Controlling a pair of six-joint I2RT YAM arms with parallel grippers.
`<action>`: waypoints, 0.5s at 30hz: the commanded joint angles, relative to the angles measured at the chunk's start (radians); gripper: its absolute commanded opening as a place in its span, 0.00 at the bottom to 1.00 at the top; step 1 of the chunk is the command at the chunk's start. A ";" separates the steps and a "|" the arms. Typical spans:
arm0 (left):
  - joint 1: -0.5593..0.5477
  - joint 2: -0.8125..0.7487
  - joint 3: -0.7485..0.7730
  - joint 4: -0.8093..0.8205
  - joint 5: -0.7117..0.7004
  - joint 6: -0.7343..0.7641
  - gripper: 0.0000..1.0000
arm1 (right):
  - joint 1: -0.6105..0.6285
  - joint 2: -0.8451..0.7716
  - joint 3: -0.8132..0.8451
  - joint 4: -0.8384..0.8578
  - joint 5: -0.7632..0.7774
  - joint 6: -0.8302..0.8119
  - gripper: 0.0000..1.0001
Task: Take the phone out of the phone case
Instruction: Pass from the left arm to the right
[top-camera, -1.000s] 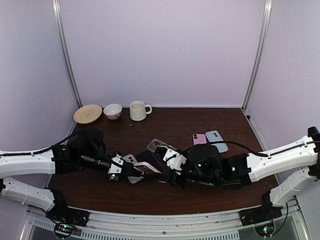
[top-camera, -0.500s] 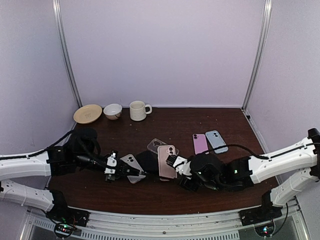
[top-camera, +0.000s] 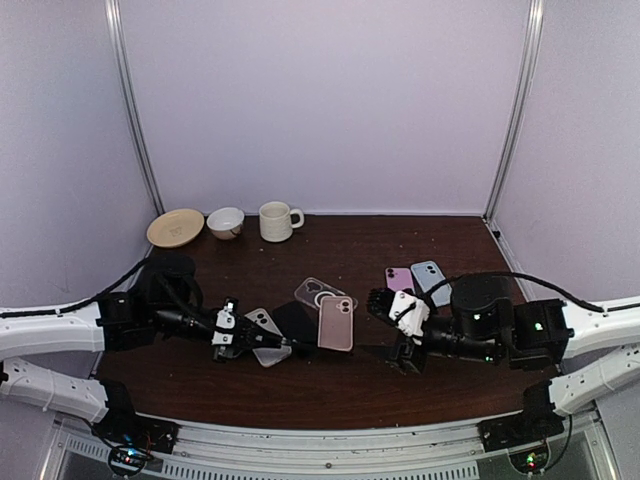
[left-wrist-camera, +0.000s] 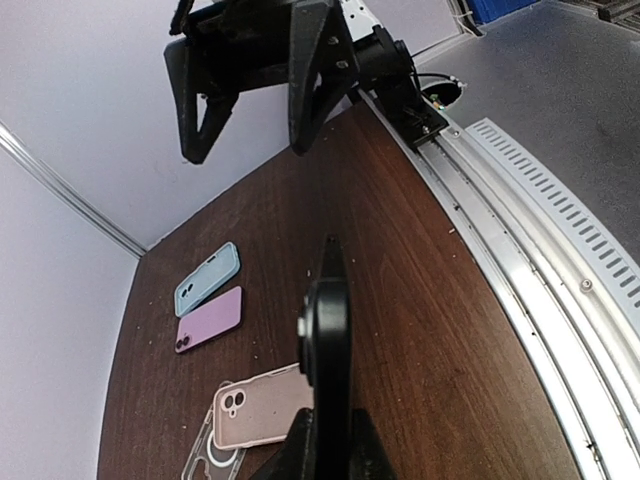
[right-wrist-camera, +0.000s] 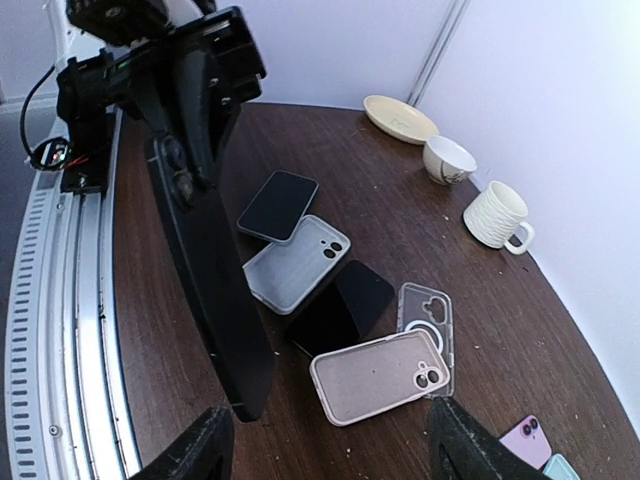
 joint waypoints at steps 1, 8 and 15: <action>0.002 0.005 0.033 0.125 0.017 -0.043 0.00 | 0.008 0.102 0.012 0.060 -0.094 -0.118 0.69; 0.002 0.022 0.036 0.144 0.007 -0.076 0.00 | 0.016 0.255 0.065 0.125 -0.140 -0.149 0.63; 0.003 0.031 0.039 0.143 -0.003 -0.087 0.00 | 0.018 0.337 0.075 0.204 -0.023 -0.164 0.07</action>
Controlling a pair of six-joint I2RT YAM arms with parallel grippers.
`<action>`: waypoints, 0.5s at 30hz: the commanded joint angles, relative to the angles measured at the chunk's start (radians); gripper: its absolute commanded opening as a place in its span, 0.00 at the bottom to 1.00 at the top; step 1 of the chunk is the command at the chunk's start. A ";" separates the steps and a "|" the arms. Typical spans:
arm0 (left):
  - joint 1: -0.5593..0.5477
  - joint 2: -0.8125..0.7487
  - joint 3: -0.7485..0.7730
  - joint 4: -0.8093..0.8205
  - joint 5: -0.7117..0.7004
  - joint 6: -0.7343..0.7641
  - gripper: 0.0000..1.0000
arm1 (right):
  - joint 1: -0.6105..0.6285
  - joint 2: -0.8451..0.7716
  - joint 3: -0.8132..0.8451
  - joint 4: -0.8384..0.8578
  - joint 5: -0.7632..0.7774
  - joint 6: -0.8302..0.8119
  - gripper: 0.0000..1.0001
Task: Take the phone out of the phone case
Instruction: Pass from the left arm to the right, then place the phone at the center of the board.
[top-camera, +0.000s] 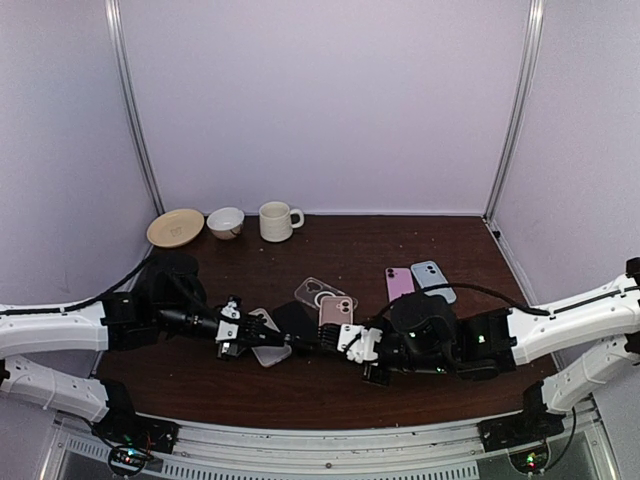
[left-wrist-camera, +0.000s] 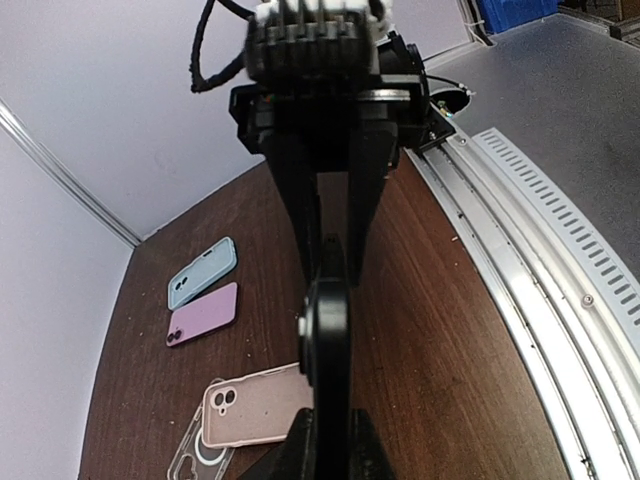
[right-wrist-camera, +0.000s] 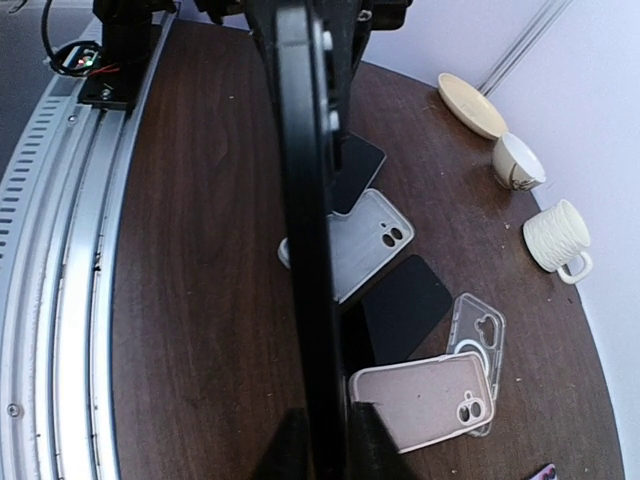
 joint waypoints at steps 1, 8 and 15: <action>0.003 0.001 0.039 0.106 -0.007 -0.021 0.00 | 0.007 0.029 0.025 0.079 0.090 -0.021 0.00; 0.002 0.011 0.041 0.106 -0.020 -0.030 0.44 | 0.007 0.009 -0.022 0.116 0.187 0.029 0.00; 0.002 0.021 0.054 0.083 -0.106 -0.021 0.79 | -0.176 -0.054 -0.032 -0.098 0.284 0.514 0.00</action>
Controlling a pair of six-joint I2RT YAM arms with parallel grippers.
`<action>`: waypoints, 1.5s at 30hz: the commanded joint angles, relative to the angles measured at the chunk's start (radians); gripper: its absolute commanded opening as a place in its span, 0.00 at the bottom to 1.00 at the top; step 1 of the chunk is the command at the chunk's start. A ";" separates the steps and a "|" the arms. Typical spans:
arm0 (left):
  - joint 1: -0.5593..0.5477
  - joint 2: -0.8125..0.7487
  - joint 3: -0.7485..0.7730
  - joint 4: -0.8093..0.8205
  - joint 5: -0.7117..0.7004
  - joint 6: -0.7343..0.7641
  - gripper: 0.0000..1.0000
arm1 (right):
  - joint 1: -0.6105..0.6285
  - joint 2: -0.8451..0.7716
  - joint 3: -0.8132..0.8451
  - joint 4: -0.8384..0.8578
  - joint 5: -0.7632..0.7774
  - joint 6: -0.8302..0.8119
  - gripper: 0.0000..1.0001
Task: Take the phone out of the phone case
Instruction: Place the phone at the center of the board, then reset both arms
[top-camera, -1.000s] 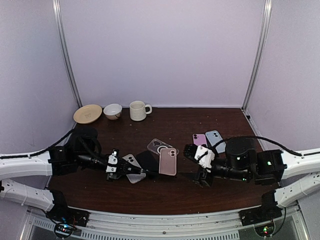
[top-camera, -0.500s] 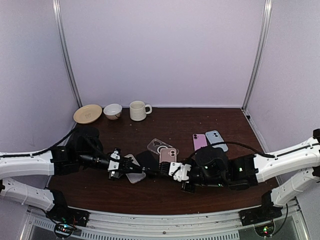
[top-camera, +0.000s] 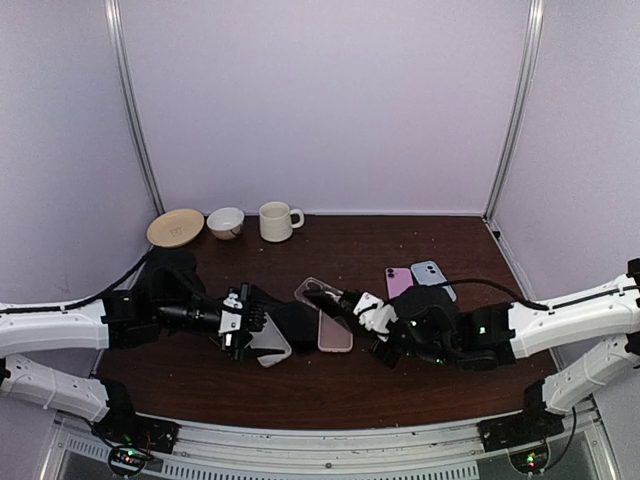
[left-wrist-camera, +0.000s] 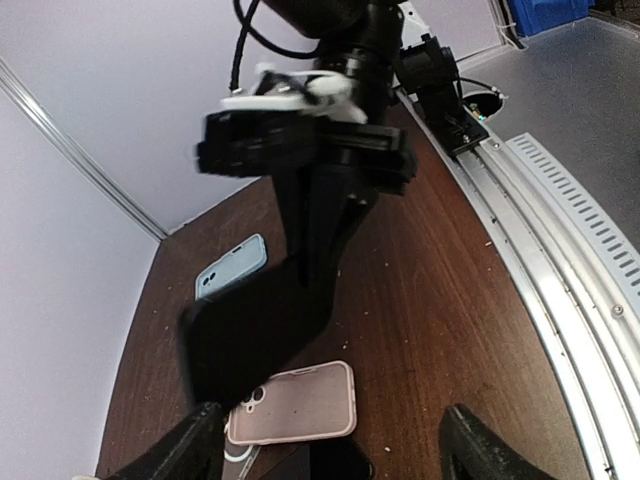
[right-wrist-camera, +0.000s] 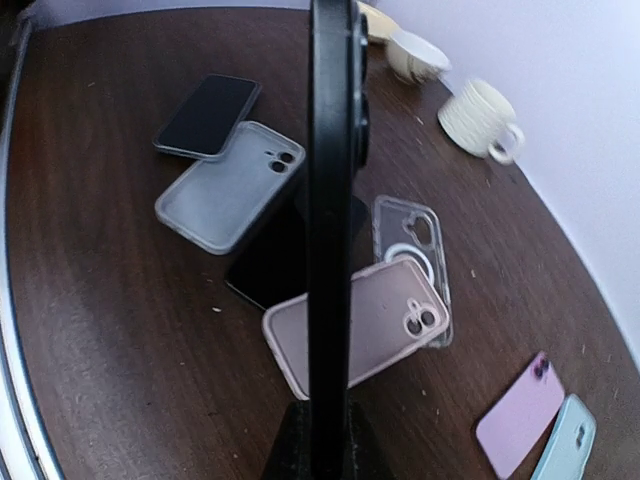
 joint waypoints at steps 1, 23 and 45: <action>-0.002 0.016 0.044 0.040 -0.071 -0.001 0.80 | -0.153 -0.061 0.002 -0.121 0.047 0.411 0.00; 0.008 0.040 0.059 0.072 -0.294 -0.020 0.86 | -0.430 0.340 0.325 -0.543 -0.339 0.878 0.56; 0.153 -0.048 0.037 0.189 -0.499 -0.014 0.90 | -0.522 0.067 0.403 -0.503 0.057 0.443 0.99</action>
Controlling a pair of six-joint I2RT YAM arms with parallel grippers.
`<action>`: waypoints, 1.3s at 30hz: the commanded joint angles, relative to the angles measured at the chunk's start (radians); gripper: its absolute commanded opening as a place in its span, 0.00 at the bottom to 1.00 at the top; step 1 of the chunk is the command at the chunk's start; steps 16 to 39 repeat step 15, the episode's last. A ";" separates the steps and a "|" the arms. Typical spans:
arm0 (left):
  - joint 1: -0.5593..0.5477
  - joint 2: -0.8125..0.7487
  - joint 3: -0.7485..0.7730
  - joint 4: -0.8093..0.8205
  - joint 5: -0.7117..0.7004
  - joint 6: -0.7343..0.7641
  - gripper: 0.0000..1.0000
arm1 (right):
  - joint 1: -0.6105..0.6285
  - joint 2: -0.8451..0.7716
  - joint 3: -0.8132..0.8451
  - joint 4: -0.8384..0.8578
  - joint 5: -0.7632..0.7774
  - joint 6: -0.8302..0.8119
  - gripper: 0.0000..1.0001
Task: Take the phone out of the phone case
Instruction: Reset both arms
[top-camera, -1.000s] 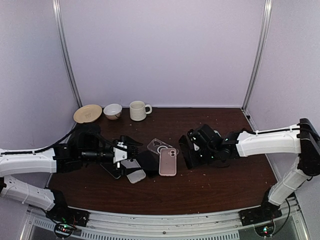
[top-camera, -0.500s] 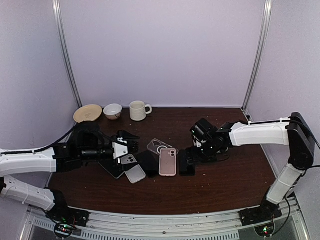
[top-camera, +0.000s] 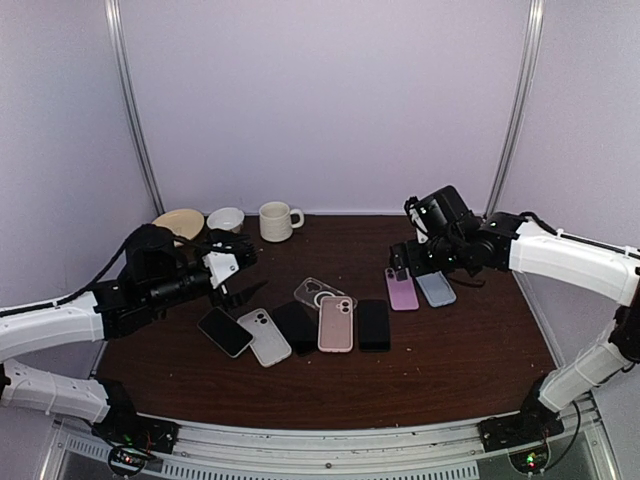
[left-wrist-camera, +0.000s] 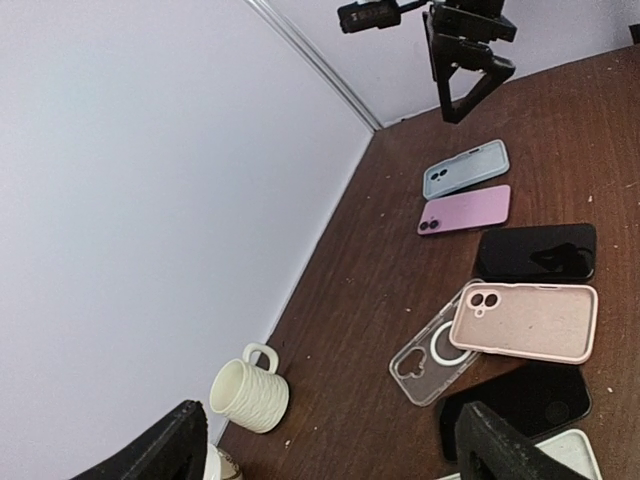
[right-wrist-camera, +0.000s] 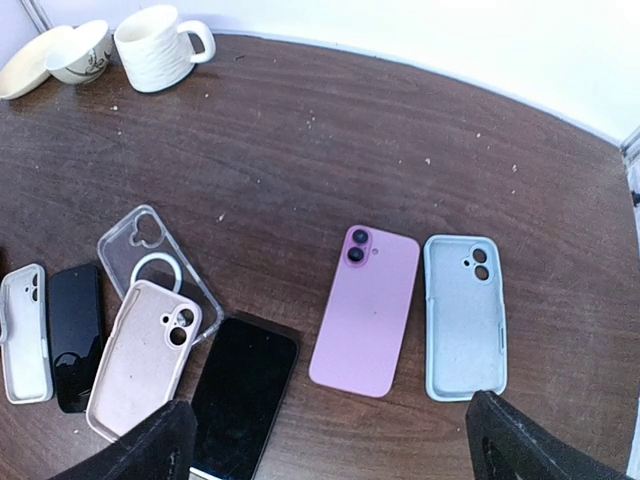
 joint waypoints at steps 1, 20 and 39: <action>0.027 -0.023 0.005 0.077 -0.036 -0.008 0.90 | -0.005 -0.039 -0.037 0.116 0.088 -0.094 1.00; 0.054 -0.014 0.007 0.080 -0.047 -0.016 0.90 | -0.006 -0.013 -0.035 0.144 0.102 -0.101 0.99; 0.054 -0.014 0.007 0.080 -0.047 -0.016 0.90 | -0.006 -0.013 -0.035 0.144 0.102 -0.101 0.99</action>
